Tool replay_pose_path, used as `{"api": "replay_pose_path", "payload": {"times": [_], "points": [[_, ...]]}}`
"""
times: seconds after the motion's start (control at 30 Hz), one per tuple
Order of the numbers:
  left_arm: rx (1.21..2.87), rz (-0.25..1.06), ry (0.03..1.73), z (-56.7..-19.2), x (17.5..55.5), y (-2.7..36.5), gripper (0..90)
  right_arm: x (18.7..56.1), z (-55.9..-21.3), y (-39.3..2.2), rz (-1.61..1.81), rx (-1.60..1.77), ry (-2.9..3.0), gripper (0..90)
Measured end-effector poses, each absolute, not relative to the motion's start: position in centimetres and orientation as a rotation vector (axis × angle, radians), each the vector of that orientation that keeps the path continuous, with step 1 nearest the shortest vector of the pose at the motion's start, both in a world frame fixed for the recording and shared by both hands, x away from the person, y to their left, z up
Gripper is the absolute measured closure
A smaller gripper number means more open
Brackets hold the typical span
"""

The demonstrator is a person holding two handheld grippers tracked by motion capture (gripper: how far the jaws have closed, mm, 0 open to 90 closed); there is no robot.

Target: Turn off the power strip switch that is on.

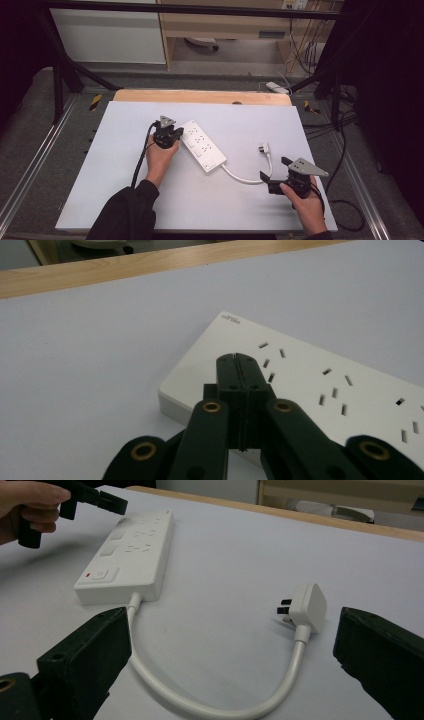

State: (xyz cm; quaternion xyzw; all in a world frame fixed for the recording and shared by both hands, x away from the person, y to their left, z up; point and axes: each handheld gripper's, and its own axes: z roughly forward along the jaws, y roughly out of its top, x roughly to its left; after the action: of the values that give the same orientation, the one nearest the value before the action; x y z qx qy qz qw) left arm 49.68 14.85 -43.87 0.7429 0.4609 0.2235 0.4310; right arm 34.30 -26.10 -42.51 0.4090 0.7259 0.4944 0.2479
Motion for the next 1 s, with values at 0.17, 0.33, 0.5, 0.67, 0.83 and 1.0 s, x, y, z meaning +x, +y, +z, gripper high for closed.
{"api": "replay_pose_path", "payload": {"times": [0.17, 0.33, 0.5, 0.67, 0.83, 1.0], "points": [[1.850, 0.554, 1.154, -43.99, 49.76, 14.83, 90.0, 34.33, -42.53, -26.12, 1.348, 1.116, 1.978, 2.5], [1.854, 0.556, 1.156, -44.09, 49.83, 14.83, 90.0, 34.33, -42.53, -26.16, 1.348, 1.116, 1.978, 2.5], [1.855, 0.554, 1.158, -44.16, 49.88, 14.85, 90.0, 34.33, -42.53, -26.16, 1.349, 1.116, 1.978, 2.5], [1.859, 0.558, 1.150, -44.32, 49.84, 14.65, 90.0, 34.34, -42.54, -26.19, 1.348, 1.115, 1.978, 2.5], [1.854, 0.562, 1.152, -44.34, 49.90, 14.62, 90.0, 34.35, -42.54, -26.17, 1.348, 1.117, 1.979, 2.5], [1.850, 0.566, 1.166, -44.38, 49.99, 14.83, 90.0, 34.36, -42.54, -26.21, 1.350, 1.116, 1.977, 2.5]]}}
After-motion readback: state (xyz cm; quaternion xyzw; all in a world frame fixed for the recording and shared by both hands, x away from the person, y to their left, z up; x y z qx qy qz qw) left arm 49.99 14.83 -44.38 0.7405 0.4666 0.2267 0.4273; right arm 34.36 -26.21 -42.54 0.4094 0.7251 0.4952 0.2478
